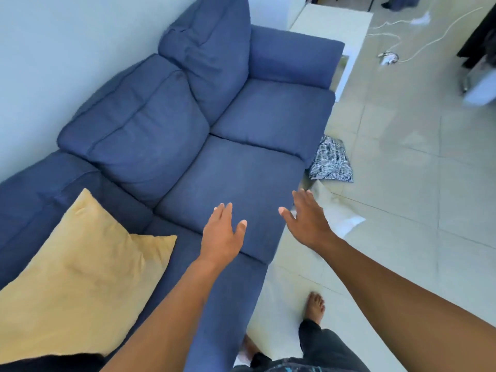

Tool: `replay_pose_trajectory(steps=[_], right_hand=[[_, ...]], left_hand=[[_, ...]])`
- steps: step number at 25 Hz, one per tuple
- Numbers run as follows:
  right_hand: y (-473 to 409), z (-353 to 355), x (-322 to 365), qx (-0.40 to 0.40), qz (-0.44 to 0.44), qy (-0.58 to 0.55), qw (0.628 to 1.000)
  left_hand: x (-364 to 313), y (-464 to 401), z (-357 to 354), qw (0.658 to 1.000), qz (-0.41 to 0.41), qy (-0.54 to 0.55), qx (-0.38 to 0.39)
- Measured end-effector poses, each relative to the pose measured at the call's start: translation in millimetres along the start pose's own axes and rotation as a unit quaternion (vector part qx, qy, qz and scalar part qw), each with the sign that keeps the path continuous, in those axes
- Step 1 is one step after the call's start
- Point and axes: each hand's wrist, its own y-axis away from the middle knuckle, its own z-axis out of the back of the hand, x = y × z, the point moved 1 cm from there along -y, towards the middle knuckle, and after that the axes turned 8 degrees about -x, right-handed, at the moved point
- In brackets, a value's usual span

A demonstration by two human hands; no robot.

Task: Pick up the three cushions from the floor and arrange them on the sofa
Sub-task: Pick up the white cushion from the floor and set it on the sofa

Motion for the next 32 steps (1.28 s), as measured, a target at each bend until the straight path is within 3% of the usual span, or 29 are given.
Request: replay_pose_trajectory(steps=[9,15,24,32], right_hand=[[-27,68,-181,0.025,-0.094,0.044,0.994],[-66,96,-236,0.021,-0.13,0.04,0.991],[-142,98,-285,0.019,-0.21,0.021,0.977],[-238,7,-365,0.033,-0.289,-0.052,0.955]], left_hand=[[-148,-40,-140,0.986,-0.076,-0.094,0.115],[-210,-73,-188,0.973,-0.11,-0.129,0.157],[-256,-200,-260,0.947,-0.164,-0.164,0.222],[-245,-297,-368,0.933,-0.104,-0.197,0.283]])
